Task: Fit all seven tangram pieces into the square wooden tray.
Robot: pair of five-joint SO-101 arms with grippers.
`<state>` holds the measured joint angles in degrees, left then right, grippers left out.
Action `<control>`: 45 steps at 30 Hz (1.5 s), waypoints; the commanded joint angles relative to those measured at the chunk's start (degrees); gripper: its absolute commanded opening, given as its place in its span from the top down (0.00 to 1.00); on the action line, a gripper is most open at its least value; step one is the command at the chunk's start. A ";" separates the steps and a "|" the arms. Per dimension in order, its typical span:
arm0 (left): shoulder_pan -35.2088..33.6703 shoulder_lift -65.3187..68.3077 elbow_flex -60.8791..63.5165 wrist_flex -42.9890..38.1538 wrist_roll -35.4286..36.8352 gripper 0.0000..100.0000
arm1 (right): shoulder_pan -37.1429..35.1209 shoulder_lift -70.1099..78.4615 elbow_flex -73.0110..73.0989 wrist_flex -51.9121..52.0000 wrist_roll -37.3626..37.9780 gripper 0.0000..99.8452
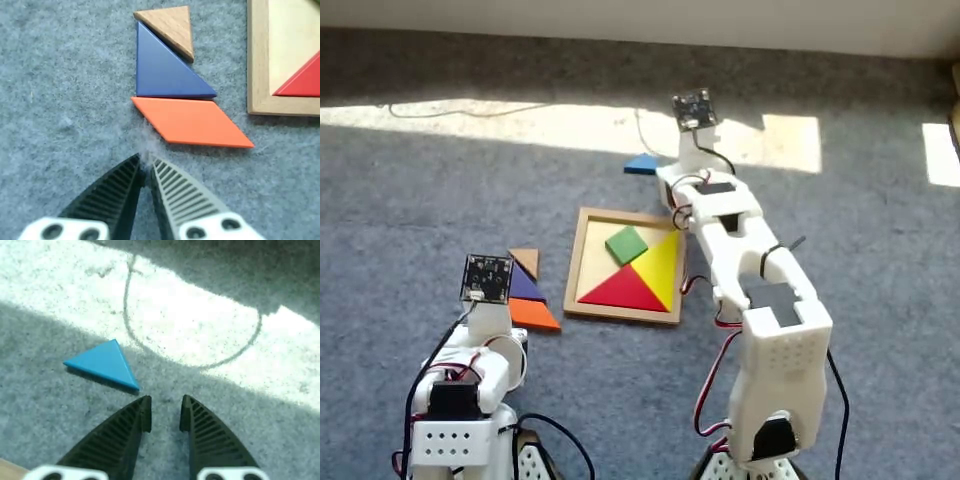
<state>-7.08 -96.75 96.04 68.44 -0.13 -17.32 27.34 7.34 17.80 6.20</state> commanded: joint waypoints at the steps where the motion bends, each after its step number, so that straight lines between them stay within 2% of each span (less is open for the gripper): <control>1: 0.75 -0.48 1.45 -0.79 -0.35 0.99 | 0.57 -4.44 -0.40 -1.19 -0.44 0.90; 11: 0.75 -0.48 1.45 -0.79 -0.35 0.99 | -1.45 -5.76 -0.40 -0.92 -0.18 0.90; 16: 0.75 -0.48 1.45 -0.79 -0.35 0.99 | -1.45 -13.76 5.05 -1.10 -0.26 0.90; 22: 0.75 -0.48 1.45 -0.79 -0.35 0.99 | -6.55 -23.25 14.02 -2.42 -0.35 0.90; 30: 0.75 -0.48 1.45 -0.79 -0.35 0.99 | -9.54 -18.15 14.81 -18.15 -0.18 0.90; 45: 0.75 -0.48 1.45 -0.79 -0.35 0.99 | -9.54 -14.81 15.25 -18.95 -0.18 0.90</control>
<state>-7.08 -96.75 96.04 68.44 -0.13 -26.29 13.45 22.73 0.40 6.20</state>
